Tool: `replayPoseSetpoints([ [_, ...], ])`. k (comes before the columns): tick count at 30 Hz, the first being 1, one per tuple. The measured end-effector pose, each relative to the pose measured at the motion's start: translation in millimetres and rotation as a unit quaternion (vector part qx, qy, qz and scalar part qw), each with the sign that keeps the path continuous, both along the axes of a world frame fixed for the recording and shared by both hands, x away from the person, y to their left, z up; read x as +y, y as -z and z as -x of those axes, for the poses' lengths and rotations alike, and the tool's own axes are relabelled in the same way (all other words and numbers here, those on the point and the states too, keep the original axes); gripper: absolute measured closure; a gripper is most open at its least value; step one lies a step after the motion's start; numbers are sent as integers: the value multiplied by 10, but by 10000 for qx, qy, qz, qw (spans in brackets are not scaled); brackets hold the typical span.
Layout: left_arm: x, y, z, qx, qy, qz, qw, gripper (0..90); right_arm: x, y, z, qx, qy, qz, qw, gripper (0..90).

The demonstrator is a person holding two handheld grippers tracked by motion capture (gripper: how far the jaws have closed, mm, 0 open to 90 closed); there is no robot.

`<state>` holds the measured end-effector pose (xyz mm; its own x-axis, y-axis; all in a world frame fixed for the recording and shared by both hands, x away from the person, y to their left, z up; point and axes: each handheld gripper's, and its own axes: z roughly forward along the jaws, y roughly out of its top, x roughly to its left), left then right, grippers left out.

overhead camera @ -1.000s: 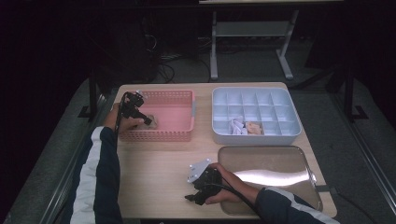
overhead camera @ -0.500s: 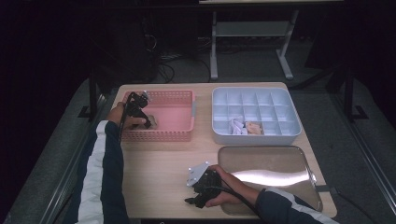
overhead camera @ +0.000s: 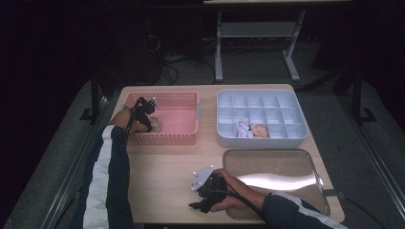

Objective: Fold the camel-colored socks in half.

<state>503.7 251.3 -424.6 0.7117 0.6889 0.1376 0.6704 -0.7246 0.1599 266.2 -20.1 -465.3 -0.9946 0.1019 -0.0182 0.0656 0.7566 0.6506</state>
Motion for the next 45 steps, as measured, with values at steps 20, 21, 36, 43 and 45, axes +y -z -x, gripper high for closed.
replayPoseSetpoints([
  [20,-141,-588,388,-1277,155,1317,9829,813,-186,-103,-111,-120,324,-276,9990,321],
  [21,-153,-618,419,-1373,172,1372,9808,813,-186,-103,-111,-120,324,-276,9990,321],
  [36,-213,-1003,787,-2005,372,2177,9545,816,-359,-192,-239,-119,677,-432,9967,322],
  [43,-258,-1154,1034,-2153,586,2496,9423,817,-397,-203,-264,-151,758,-439,9960,320],
  [45,-266,-1176,1075,-2174,637,2535,9404,817,-411,-221,-257,-83,850,-486,9952,321],
])
